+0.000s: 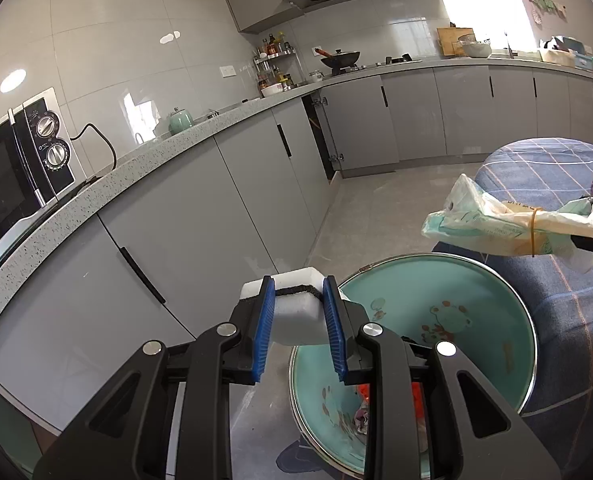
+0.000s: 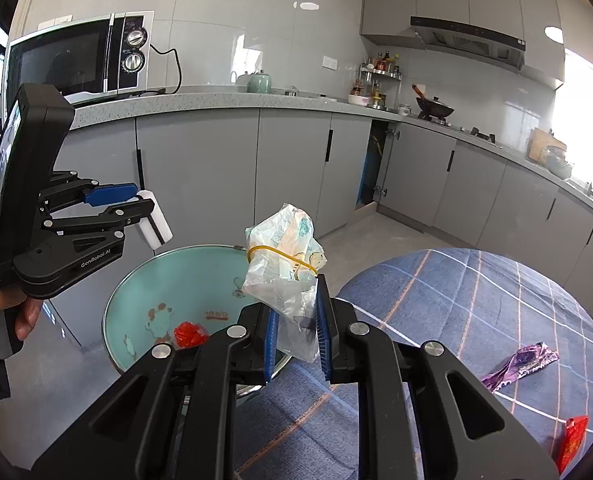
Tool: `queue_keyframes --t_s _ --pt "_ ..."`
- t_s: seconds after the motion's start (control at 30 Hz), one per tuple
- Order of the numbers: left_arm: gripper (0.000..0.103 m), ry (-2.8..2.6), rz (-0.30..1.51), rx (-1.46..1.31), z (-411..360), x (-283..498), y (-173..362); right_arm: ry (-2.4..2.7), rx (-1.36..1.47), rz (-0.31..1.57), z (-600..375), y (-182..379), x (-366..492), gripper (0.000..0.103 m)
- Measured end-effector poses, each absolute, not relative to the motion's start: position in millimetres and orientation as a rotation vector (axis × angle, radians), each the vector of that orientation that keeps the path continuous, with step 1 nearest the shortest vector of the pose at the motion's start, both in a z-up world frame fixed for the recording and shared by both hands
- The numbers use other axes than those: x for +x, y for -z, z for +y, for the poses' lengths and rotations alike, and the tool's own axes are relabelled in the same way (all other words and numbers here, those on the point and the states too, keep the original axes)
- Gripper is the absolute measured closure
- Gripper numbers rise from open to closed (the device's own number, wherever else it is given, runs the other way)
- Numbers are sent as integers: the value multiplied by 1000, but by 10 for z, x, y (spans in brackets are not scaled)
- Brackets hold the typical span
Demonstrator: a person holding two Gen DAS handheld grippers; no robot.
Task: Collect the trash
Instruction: 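Open both grippers to drop the sponge and clear bag into the bin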
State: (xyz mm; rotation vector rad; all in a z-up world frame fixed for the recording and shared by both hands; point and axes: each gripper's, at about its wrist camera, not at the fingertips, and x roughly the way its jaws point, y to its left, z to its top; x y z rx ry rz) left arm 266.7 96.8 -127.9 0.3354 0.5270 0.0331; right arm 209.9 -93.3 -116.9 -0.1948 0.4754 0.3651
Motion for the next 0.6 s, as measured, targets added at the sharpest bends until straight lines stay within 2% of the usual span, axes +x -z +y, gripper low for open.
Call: queue_keyframes --t_s 0.4,0.43,0.47,0.5,0.53,0.6 --pt "75 -14 532 344 904 2653 1313 -381 -196 484 -917 1182 2124 85" --pt "72 -10 531 345 891 2647 1318 -385 -197 488 -917 1190 2128 83" --pt "67 -9 529 346 879 2642 1321 -393 -198 494 -910 1204 2138 78" --pt "45 -17 522 348 875 2636 1318 -398 -200 493 -904 1215 2139 73" --pt "30 -29 511 349 872 2625 1313 -396 -201 487 -903 1217 2134 61" --pt "30 -23 504 348 871 2611 1304 -399 -192 485 -916 1205 2135 59"
